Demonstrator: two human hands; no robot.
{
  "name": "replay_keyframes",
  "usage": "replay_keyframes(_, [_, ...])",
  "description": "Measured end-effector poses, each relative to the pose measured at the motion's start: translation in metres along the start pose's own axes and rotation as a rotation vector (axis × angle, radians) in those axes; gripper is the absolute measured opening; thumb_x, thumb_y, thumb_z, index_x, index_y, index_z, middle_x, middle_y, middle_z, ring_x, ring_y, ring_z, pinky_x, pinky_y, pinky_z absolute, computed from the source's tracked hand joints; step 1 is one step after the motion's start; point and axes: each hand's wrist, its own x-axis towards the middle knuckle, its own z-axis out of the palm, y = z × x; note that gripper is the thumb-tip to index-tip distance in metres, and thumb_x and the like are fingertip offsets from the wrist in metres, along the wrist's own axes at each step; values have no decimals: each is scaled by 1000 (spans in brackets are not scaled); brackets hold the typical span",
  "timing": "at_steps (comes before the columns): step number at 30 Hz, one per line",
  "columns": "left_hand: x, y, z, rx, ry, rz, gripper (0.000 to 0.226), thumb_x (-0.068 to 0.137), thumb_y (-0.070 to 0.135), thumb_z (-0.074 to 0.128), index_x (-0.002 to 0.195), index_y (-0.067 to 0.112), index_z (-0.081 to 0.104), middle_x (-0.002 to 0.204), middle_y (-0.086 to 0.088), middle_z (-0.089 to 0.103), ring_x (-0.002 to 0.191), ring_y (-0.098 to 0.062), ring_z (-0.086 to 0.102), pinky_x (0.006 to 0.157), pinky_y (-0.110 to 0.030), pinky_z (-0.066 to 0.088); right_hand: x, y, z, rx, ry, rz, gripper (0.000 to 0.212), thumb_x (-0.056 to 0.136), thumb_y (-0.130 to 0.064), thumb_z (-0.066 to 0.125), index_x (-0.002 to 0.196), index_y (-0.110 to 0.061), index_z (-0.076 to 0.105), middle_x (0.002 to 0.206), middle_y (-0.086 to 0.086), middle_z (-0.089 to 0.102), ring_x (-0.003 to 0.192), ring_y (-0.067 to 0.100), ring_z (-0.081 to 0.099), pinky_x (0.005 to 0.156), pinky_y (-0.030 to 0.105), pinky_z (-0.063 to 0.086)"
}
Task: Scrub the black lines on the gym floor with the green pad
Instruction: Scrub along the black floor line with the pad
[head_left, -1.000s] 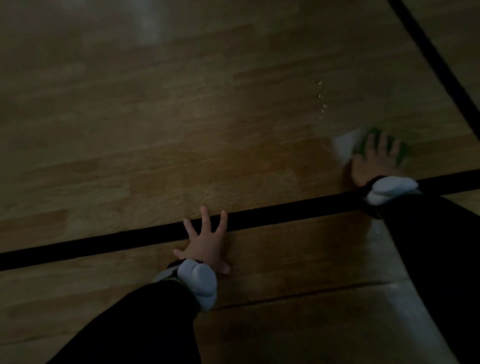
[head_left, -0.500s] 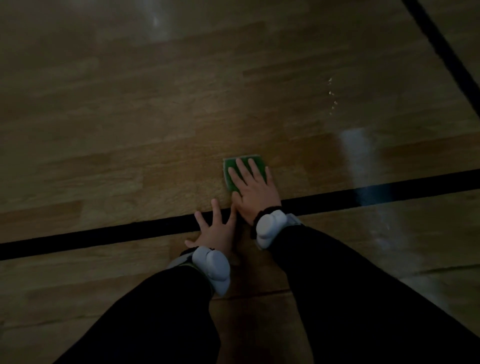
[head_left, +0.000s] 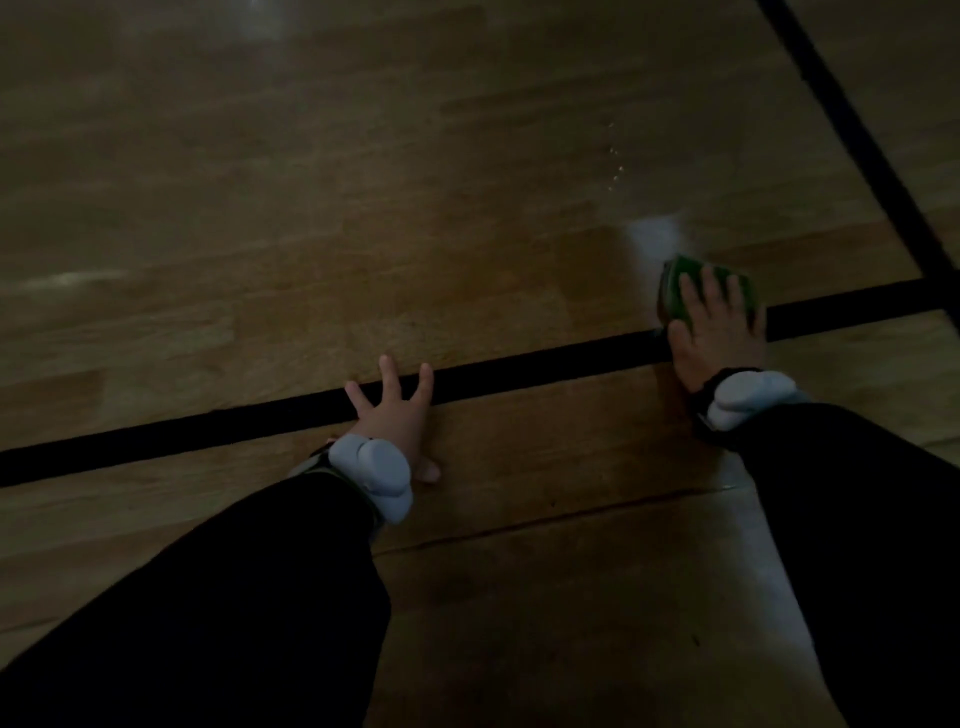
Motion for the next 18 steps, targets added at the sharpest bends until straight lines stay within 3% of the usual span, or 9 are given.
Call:
replay_keyframes(4, [1,2,2,39,34,8,117,77,31,76,149,35,-16,154,-7,-30,140,-52,-11,104,-62,31,-17,-14,8,2,73,28,60,99,-32,33,153,-22,11,162,3,2,148,30,0,118,51,4])
replay_keyframes(10, [0,3,2,81,56,25,117,78,35,75,149,31,-17,154,-13,-28,138,-56,-9,111,-64,15,-69,-58,25,-49,-11,-232,62,97,-40,25,153,-25,4,162,1,-5,149,27,-4,119,49,0])
replay_keyframes(18, [-11,10,-1,139,67,30,113,81,35,71,149,25,-18,155,-17,-25,141,-50,-7,112,-61,10,-147,-109,51,-95,-146,-515,64,97,-42,28,152,-30,-2,161,-4,-13,148,23,-13,116,46,-12])
